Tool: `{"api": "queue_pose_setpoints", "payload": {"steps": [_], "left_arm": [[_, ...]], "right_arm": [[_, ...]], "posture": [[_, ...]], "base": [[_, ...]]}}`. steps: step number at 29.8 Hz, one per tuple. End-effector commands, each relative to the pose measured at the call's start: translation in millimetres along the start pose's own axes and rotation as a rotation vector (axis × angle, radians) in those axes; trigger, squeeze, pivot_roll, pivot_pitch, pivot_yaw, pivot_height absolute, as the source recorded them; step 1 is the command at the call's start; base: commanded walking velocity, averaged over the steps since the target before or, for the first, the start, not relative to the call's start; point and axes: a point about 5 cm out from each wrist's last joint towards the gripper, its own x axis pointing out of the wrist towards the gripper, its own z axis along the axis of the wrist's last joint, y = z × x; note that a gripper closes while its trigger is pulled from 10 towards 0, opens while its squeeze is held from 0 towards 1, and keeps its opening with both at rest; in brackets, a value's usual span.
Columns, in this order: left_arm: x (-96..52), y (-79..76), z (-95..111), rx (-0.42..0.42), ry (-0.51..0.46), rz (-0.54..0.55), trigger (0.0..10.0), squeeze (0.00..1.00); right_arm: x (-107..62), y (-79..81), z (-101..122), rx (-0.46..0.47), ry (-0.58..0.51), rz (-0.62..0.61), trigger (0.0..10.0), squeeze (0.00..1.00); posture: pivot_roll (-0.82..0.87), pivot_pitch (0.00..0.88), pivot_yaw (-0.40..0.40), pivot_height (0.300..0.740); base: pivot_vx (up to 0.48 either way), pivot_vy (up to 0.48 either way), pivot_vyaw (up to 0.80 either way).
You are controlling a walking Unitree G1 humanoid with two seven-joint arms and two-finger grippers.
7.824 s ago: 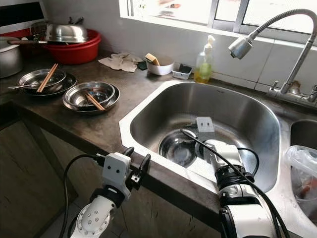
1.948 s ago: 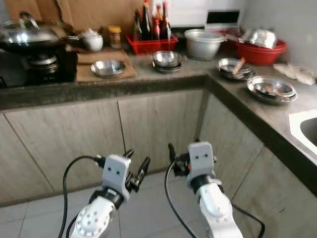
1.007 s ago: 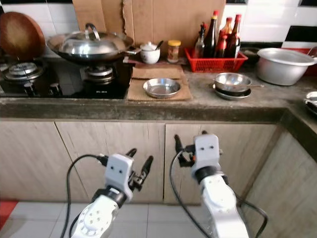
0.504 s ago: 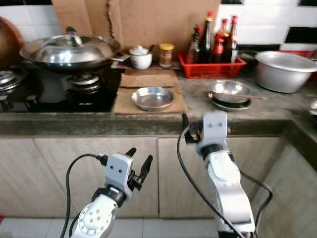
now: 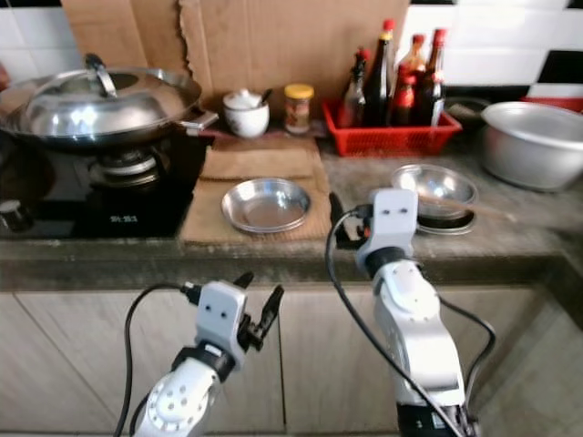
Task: Kitchen organization
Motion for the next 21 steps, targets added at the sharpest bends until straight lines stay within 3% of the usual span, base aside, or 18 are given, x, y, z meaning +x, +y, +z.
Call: {"api": "queue_pose_setpoints", "payload": {"steps": [1, 6, 12, 18, 21], "left_arm": [[0.4, 1.0, 2, -0.011, -0.006, 0.01, 10.0, 0.0], [1.8, 0.6, 3, -0.011, -0.008, 0.012, 10.0, 0.0], [1.9, -0.3, 4, -0.01, -0.005, 0.012, 10.0, 0.0], [1.4, -2.2, 2, -0.012, 0.001, 0.009, 10.0, 0.0], [1.6, -3.0, 2, -0.013, 0.002, 0.006, 10.0, 0.0]], "right_arm": [[2.9, 5.2, 3, 0.001, 0.003, 0.039, 10.0, 0.0], [8.9, 10.0, 8, -0.03, 0.002, 0.098, 10.0, 0.0], [17.7, 9.2, 12, -0.052, 0.024, 0.114, 10.0, 0.0], [30.1, -0.5, 12, -0.042, 0.141, 0.097, 10.0, 0.0], [39.8, -4.5, 13, -0.089, 0.201, 0.043, 10.0, 0.0]], "posture": [[0.01, 0.0, -0.07, 0.74], [0.01, 0.0, -0.077, 0.74], [0.02, 0.0, -0.081, 0.74], [0.01, 0.0, -0.08, 0.74], [0.01, 0.0, -0.08, 0.74]], "base": [[0.334, 0.0, 0.0], [0.0, 0.0, 0.0], [0.0, 0.0, 0.55], [0.0, 0.0, 0.0], [0.0, 0.0, 0.0]]}}
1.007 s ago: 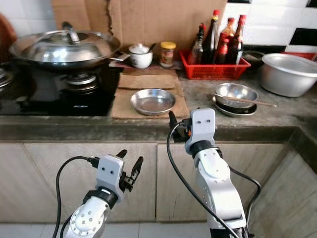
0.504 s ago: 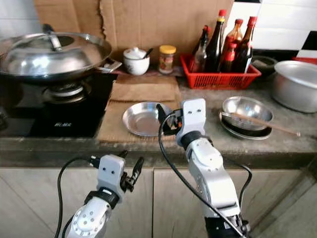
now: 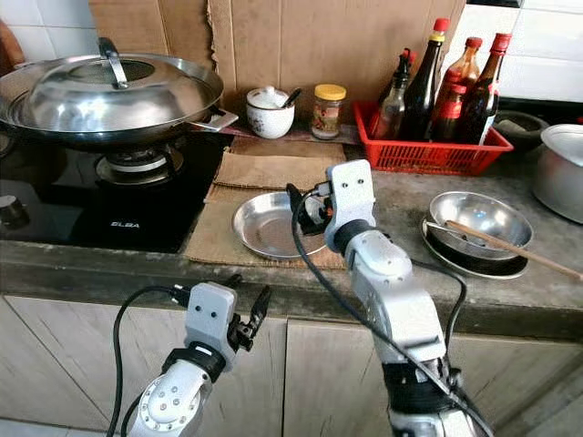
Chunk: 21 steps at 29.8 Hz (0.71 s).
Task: Kitchen organization
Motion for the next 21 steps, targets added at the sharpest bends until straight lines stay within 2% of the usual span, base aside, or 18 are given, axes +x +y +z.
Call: {"api": "queue_pose_setpoints", "payload": {"steps": [1, 5, 7, 8, 9, 10, 11, 13, 14, 15, 16, 21], "left_arm": [[0.7, -3.7, 2, -0.006, -0.003, -0.009, 10.0, 0.0], [1.0, -3.9, 2, -0.005, -0.004, -0.009, 10.0, 0.0], [0.8, -3.8, 2, -0.006, -0.004, -0.007, 10.0, 0.0], [0.6, -3.6, 2, -0.005, -0.003, -0.006, 10.0, 0.0], [0.4, -3.6, 2, -0.005, -0.002, -0.005, 10.0, 0.0], [0.0, -3.4, 1, -0.005, -0.001, -0.004, 10.0, 0.0], [-0.4, -3.0, 1, -0.006, 0.0, -0.002, 10.0, 0.0], [-1.3, -2.6, 0, -0.005, 0.004, 0.002, 10.0, 0.0], [-1.6, -2.8, 0, -0.006, 0.005, 0.002, 10.0, 0.0], [-1.7, -2.9, 0, -0.006, 0.005, 0.002, 10.0, 0.0], [-1.7, -3.0, 0, -0.006, 0.005, 0.002, 10.0, 0.0], [-0.9, -4.3, 0, -0.008, 0.004, 0.0, 10.0, 0.0]], "right_arm": [[6.4, -8.5, 4, 0.005, 0.052, -0.041, 10.0, 0.0], [9.9, -7.7, 4, -0.018, 0.101, 0.01, 10.0, 0.0], [15.3, -13.2, -2, 0.009, 0.191, -0.012, 10.0, 0.0], [16.6, -14.1, -3, 0.011, 0.209, -0.015, 10.0, 0.21], [17.2, -14.6, -3, 0.009, 0.219, -0.015, 10.0, 0.21], [17.9, -14.8, -5, 0.024, 0.24, -0.012, 10.0, 0.74], [18.6, -14.6, -6, 0.031, 0.262, -0.007, 10.0, 1.0], [19.4, -11.1, -9, 0.028, 0.31, 0.024, 10.0, 1.0], [19.8, -9.7, -9, 0.031, 0.32, 0.03, 10.0, 0.25], [20.2, -9.0, -9, 0.035, 0.324, 0.032, 10.0, 0.25], [20.5, -7.7, -8, 0.047, 0.332, 0.041, 10.0, 0.0], [22.9, -5.2, -6, 0.079, 0.391, 0.06, 10.0, 0.0]], "posture": [[0.01, 0.0, -0.079, 0.74], [0.01, 0.0, -0.083, 0.74], [0.01, 0.0, -0.087, 0.74], [0.02, 0.0, -0.089, 0.74], [0.02, 0.0, -0.09, 0.74], [0.02, 0.0, -0.091, 0.74], [0.02, 0.0, -0.092, 0.74], [0.02, 0.0, -0.092, 0.74], [0.02, 0.0, -0.093, 0.74], [0.02, 0.0, -0.093, 0.74], [0.02, 0.0, -0.093, 0.74], [0.01, 0.0, -0.094, 0.74]], "base": [[0.0, 0.0, 0.0], [0.0, 0.0, 0.0], [0.0, 0.0, 0.0], [0.0, 0.0, 0.0], [0.0, 0.0, 0.0], [0.0, 0.0, 0.0], [0.0, 0.0, 0.0], [0.0, 0.0, 0.0], [0.0, 0.0, 0.0], [0.0, 0.0, 0.0], [0.0, 0.0, 0.0], [0.0, 0.0, 0.0]]}}
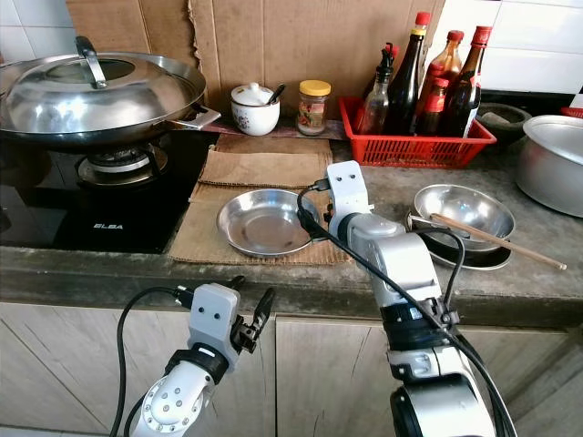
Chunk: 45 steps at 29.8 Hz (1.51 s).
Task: Kitchen organization
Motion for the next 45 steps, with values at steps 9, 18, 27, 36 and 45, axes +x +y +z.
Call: {"api": "queue_pose_setpoints", "payload": {"steps": [9, 18, 27, 36, 45], "left_arm": [[-0.7, -3.2, 1, -0.001, 0.0, 0.008, 10.0, 0.0], [-1.8, -4.2, 0, -0.002, 0.003, 0.012, 10.0, 0.0], [-1.4, -4.7, -1, -0.003, 0.003, 0.013, 10.0, 0.0], [-1.3, -5.1, 0, -0.012, -0.004, 0.023, 10.0, 0.0], [-1.7, -4.7, 1, -0.016, -0.005, 0.027, 10.0, 0.0]], "right_arm": [[5.8, 3.7, 2, 0.044, 0.133, 0.049, 10.0, 0.0], [13.6, 9.4, 2, 0.058, 0.186, 0.066, 10.0, 0.0], [20.1, 11.3, -3, 0.073, 0.24, 0.06, 10.0, 0.0], [24.2, 4.4, -4, 0.141, 0.257, 0.022, 0.0, 0.0], [25.3, 0.3, -4, 0.184, 0.251, -0.004, 0.0, 0.0]], "posture": [[0.02, 0.0, -0.109, 0.74], [0.02, 0.0, -0.117, 0.74], [0.02, 0.0, -0.121, 0.74], [0.01, 0.0, -0.127, 0.74], [0.01, 0.0, -0.124, 0.74]], "base": [[0.0, 0.0, 0.0], [0.0, 0.0, 0.0], [0.0, 0.0, 0.0], [0.0, 0.0, 0.0], [0.0, 0.0, 0.0]]}}
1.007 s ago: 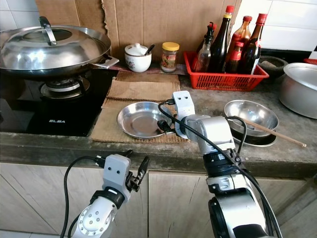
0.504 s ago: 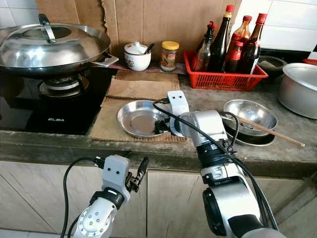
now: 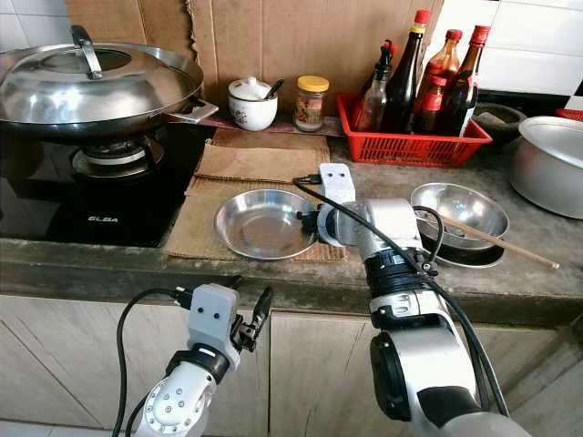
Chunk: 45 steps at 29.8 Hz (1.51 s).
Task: Kitchen organization
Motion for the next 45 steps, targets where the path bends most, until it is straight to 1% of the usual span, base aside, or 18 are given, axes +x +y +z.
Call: {"api": "queue_pose_setpoints", "payload": {"steps": [1, 3, 7, 9, 12, 13, 15, 16, 19, 21, 23, 25, 31, 33, 34, 35, 36, 45], "left_arm": [[-0.3, -2.9, 2, -0.003, -0.01, -0.004, 10.0, 0.0], [-0.3, -2.6, 2, -0.003, -0.011, -0.003, 10.0, 0.0], [0.1, -1.6, 3, -0.005, -0.014, 0.0, 10.0, 0.0], [0.3, -1.6, 3, -0.006, -0.014, 0.001, 10.0, 0.0], [1.6, -1.8, 5, -0.005, -0.017, 0.0, 10.0, 0.0], [1.6, -1.8, 5, -0.005, -0.017, 0.0, 10.0, 0.0], [2.2, -1.2, 5, -0.003, -0.017, 0.002, 10.0, 0.0], [2.5, -0.8, 5, -0.003, -0.017, 0.002, 10.0, 0.0], [2.8, -0.6, 6, -0.002, -0.017, 0.001, 10.0, 0.0], [3.3, -1.0, 6, -0.003, -0.018, -0.004, 10.0, 0.0], [3.3, -1.0, 6, -0.003, -0.018, -0.004, 10.0, 0.0], [4.3, -1.8, 7, -0.004, -0.023, -0.012, 10.0, 0.0], [4.7, -1.9, 8, -0.003, -0.026, -0.015, 10.0, 0.0], [6.8, -3.4, 11, -0.003, -0.042, -0.027, 10.0, 0.0], [6.8, -3.4, 11, -0.003, -0.042, -0.027, 10.0, 0.0], [7.3, -4.0, 14, -0.001, -0.053, -0.035, 10.0, 0.0], [7.1, -3.9, 14, 0.001, -0.056, -0.035, 10.0, 0.0], [6.9, -2.5, 14, 0.005, -0.061, -0.031, 10.0, 0.0]], "right_arm": [[5.3, -5.1, -14, 0.024, 0.074, -0.039, 0.0, 0.0], [5.4, -5.2, -14, 0.042, 0.066, -0.042, 0.0, 0.0], [3.4, -5.9, -7, 0.214, -0.04, -0.028, 0.0, 0.0], [2.7, -6.4, -5, 0.249, -0.061, -0.028, 0.0, 0.0], [-4.6, -13.6, 4, 0.375, -0.24, -0.051, 0.0, 0.0], [-4.6, -13.6, 4, 0.375, -0.24, -0.051, 0.0, 0.0], [-10.7, -19.1, 5, 0.468, -0.341, -0.06, 0.0, 0.0], [-15.8, -21.8, 7, 0.477, -0.417, -0.078, 0.0, 0.0], [-25.0, -22.8, 5, 0.448, -0.513, -0.113, 0.0, 0.0], [-33.9, -18.5, -1, 0.432, -0.586, -0.1, 0.0, 0.0], [-33.9, -18.5, -1, 0.432, -0.586, -0.1, 0.0, 0.0], [-50.8, -15.2, -6, 0.393, -0.742, -0.115, 0.0, 0.0], [-56.6, -14.0, -9, 0.37, -0.779, -0.132, 0.0, 0.0], [-67.8, -7.6, -19, 0.29, -0.854, -0.171, 0.0, 0.0], [-67.8, -7.6, -19, 0.29, -0.854, -0.171, 0.0, 0.0], [-74.7, -0.7, -26, 0.201, -0.903, -0.171, 0.0, 0.0], [-76.4, 1.6, -28, 0.174, -0.916, -0.164, 0.0, 0.0], [-78.6, 8.5, -34, 0.091, -0.936, -0.138, 0.0, 0.0]], "posture": [[0.01, 0.0, -0.126, 0.74], [0.01, 0.0, -0.124, 0.74], [0.01, 0.0, -0.119, 0.74], [0.01, 0.0, -0.119, 0.74], [0.02, 0.0, -0.118, 0.74], [0.02, 0.0, -0.118, 0.74], [0.02, 0.0, -0.115, 0.74], [0.01, 0.0, -0.11, 0.74], [0.01, 0.0, -0.105, 0.74], [0.02, 0.0, -0.1, 0.74], [0.02, 0.0, -0.1, 0.74], [0.01, 0.0, -0.092, 0.74], [0.01, 0.0, -0.087, 0.74], [0.01, 0.0, -0.078, 0.74], [0.01, 0.0, -0.078, 0.74], [0.01, 0.0, -0.076, 0.74], [0.01, 0.0, -0.076, 0.74], [0.01, 0.0, -0.075, 0.74]], "base": [[0.0, 0.0, 0.0], [0.0, 0.0, 0.0], [0.0, 0.0, 0.0], [0.0, 0.0, 0.0], [0.0, 0.0, 0.0], [0.0, 0.0, 0.0], [0.0, 0.0, 0.0], [0.0, 0.0, 0.0], [0.0, 0.0, 0.0], [0.0, 0.0, 0.0], [0.0, 0.0, 0.0], [0.0, 0.0, 0.0], [0.0, 0.0, 0.0], [0.0, 0.0, 0.0], [0.0, 0.0, 0.0], [0.0, 0.0, 0.0], [0.0, 0.0, 0.0], [0.0, 0.0, 0.0]]}}
